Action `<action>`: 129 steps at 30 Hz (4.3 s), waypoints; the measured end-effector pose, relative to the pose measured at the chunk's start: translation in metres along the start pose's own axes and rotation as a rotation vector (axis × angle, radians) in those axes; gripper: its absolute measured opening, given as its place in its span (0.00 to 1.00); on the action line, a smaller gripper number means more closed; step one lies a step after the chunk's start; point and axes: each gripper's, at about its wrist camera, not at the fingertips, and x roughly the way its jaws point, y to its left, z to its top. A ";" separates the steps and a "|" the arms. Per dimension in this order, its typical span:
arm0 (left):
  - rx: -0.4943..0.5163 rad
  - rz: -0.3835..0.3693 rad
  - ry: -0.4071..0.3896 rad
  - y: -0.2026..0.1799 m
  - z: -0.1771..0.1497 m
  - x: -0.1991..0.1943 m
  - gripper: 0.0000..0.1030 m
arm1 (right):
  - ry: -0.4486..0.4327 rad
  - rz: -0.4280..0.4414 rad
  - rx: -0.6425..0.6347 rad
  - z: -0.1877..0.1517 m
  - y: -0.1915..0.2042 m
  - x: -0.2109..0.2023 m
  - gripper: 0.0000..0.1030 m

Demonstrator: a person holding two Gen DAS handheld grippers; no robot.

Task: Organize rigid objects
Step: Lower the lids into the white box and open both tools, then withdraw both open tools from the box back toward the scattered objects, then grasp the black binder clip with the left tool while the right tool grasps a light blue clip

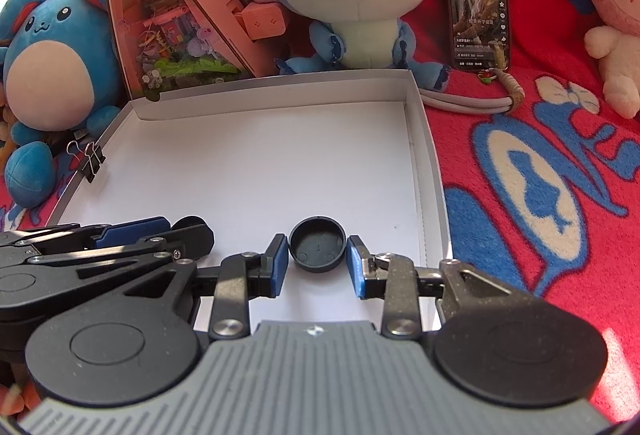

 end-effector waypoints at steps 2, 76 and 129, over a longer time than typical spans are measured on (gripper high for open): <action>-0.005 0.008 -0.004 0.003 0.000 -0.001 0.46 | -0.004 0.004 0.016 -0.001 -0.003 -0.002 0.45; 0.061 -0.032 -0.247 0.018 -0.157 -0.167 0.88 | -0.350 0.158 -0.153 -0.157 -0.004 -0.148 1.00; -0.004 -0.014 -0.197 0.046 -0.216 -0.177 0.46 | -0.403 0.057 -0.105 -0.234 -0.015 -0.156 0.75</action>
